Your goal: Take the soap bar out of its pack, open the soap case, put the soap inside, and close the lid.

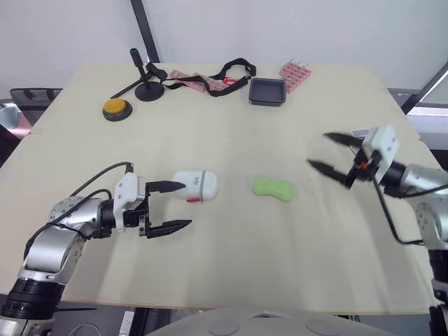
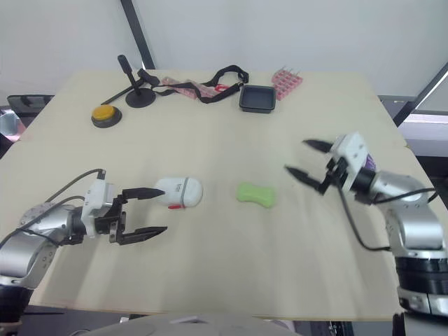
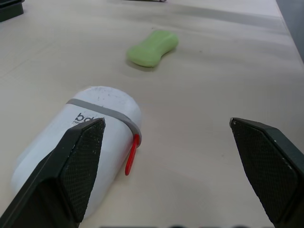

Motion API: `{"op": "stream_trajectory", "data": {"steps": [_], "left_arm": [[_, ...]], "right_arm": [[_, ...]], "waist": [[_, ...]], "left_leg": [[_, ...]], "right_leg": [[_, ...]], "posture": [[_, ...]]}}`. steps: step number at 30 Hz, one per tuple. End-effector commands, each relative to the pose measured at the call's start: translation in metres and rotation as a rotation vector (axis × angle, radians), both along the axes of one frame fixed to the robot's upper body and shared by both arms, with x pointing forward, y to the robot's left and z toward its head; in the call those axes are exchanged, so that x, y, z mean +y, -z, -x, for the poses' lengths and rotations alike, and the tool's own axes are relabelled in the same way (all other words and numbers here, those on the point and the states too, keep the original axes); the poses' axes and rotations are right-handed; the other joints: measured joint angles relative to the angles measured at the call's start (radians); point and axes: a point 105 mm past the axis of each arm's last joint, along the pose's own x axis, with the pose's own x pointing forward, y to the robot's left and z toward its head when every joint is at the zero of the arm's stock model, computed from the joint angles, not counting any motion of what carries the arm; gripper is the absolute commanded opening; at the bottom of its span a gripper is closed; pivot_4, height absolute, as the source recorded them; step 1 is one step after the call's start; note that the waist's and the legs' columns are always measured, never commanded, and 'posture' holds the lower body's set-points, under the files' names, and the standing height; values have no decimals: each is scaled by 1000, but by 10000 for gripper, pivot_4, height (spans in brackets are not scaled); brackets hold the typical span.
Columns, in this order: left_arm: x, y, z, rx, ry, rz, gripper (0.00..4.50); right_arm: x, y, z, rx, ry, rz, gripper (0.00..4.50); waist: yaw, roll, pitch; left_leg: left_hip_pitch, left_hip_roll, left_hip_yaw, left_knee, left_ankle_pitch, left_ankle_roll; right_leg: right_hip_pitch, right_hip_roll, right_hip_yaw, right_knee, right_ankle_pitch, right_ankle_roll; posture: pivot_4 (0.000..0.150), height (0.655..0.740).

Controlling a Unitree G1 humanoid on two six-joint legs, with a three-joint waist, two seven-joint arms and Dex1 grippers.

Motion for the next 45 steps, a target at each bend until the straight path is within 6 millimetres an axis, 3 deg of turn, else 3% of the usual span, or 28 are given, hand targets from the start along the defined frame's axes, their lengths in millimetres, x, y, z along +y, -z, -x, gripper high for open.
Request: {"op": "stream_trajectory", "data": {"steps": [1,4,11,17,32,45], "left_arm": [[2,-6,-4,-43,0,-10,45000],[5,-8,-9,-64,-11,-23,45000],[14,-3,-18,-123,82,-170,45000],[16,-8,-46,-172,62,-202,45000],[3,6,-78,-124,205,-320,45000],[-7,22,-76,-102,275,-345,45000]], "right_arm": [[10,3,22,-15,-148,-3,44782],[13,21,39,30,-238,15,44782],[12,31,42,52,-247,25,44782],[14,29,39,46,-248,25,44782],[13,26,33,32,-249,52,44782],[12,27,35,34,-235,57,44782]], "waist": [[-1,0,0],[-5,0,0],[-12,-1,0],[-6,-1,0],[1,-1,-1],[4,-1,0]], "left_leg": [[0,0,0,0,0,0],[0,0,0,0,0,0],[0,0,0,0,0,1],[1,0,0,1,0,1],[0,-1,0,2,0,1],[-1,-1,0,2,0,1]], "right_leg": [[0,0,0,0,0,0],[0,0,1,0,0,0],[0,0,1,0,0,0],[0,-1,0,0,0,0],[0,-1,0,1,0,0],[0,-1,0,1,0,0]], "posture": [[1500,7400],[1500,7400],[1500,7400],[1500,7400],[1500,7400],[1500,7400]]}}
